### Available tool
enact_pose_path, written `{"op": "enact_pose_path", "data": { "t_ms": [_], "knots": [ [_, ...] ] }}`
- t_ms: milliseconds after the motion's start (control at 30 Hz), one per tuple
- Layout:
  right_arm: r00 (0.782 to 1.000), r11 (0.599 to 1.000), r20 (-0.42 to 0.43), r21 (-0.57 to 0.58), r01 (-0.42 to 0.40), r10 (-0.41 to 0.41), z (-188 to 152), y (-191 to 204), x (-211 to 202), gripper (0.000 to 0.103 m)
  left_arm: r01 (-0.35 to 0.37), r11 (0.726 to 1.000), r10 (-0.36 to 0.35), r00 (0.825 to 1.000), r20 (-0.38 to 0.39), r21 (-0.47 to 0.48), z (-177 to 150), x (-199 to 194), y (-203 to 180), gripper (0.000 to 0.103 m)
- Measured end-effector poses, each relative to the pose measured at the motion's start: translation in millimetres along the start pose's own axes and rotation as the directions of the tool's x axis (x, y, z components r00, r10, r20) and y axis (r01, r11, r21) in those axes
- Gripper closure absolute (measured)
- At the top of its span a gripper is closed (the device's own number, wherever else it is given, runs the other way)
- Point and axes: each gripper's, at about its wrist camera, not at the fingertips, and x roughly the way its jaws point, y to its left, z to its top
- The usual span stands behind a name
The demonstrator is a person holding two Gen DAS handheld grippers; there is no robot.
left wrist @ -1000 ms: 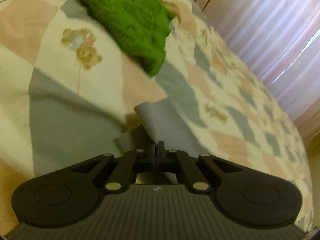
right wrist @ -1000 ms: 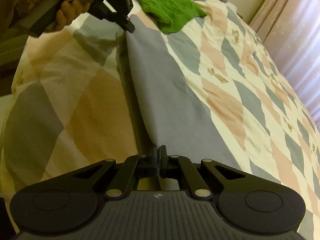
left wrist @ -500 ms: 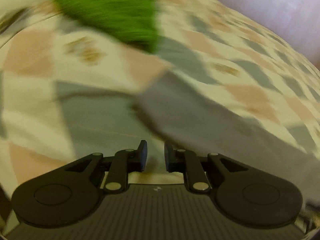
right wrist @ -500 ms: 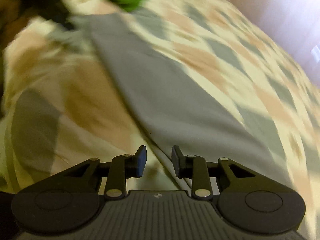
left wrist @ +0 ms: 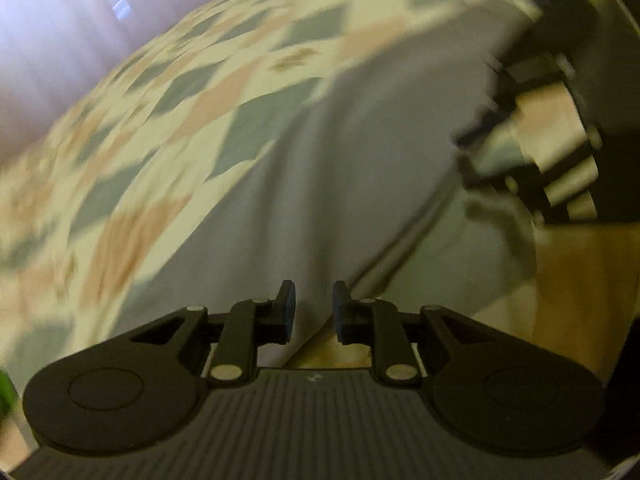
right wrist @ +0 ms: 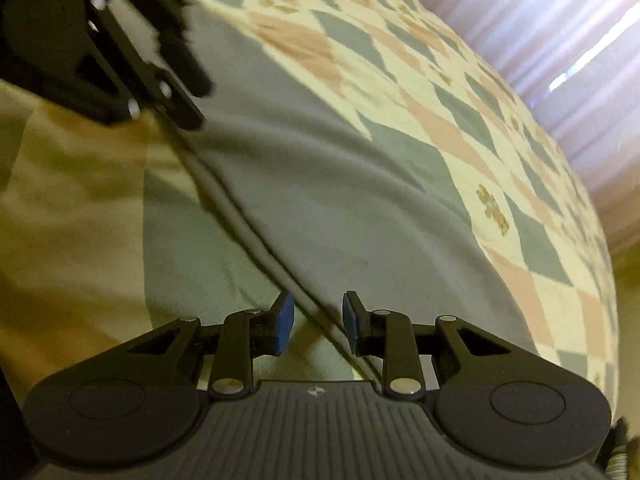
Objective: Fold clothes
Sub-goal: 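Fold the cuffs toward the waistband with the left gripper toward the right gripper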
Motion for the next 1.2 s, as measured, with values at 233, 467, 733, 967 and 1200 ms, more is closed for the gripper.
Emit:
{"op": "enact_pose_path", "data": {
  "t_ms": [233, 467, 733, 967, 1200],
  "knots": [
    [0.995, 0.980, 0.048, -0.177, 0.095, -0.088, -10, 18, 19, 0.080, -0.070, 0.970, 0.074, 0.997, -0.009, 0.232, 2, 18, -44, 0.086],
    [0.991, 0.961, 0.077, -0.244, 0.127, -0.111, -21, 22, 31, 0.098, -0.115, 0.931, 0.135, 0.990, -0.035, 0.346, -7, 38, -54, 0.095],
    [0.988, 0.977, 0.123, -0.181, 0.114, -0.093, -31, 10, 11, 0.103, -0.088, 0.969, 0.090, 0.996, 0.003, 0.231, -4, 27, -43, 0.101],
    [0.997, 0.983, 0.062, -0.172, 0.062, -0.052, -37, 11, 20, 0.096, -0.039, 0.983, 0.047, 0.998, -0.038, 0.180, -1, 25, -49, 0.101],
    [0.989, 0.936, 0.118, 0.329, -0.124, 0.090, -48, -66, -15, 0.083, 0.033, 0.980, -0.028, 0.999, 0.024, -0.197, 38, 12, -5, 0.096]
  ]
}}
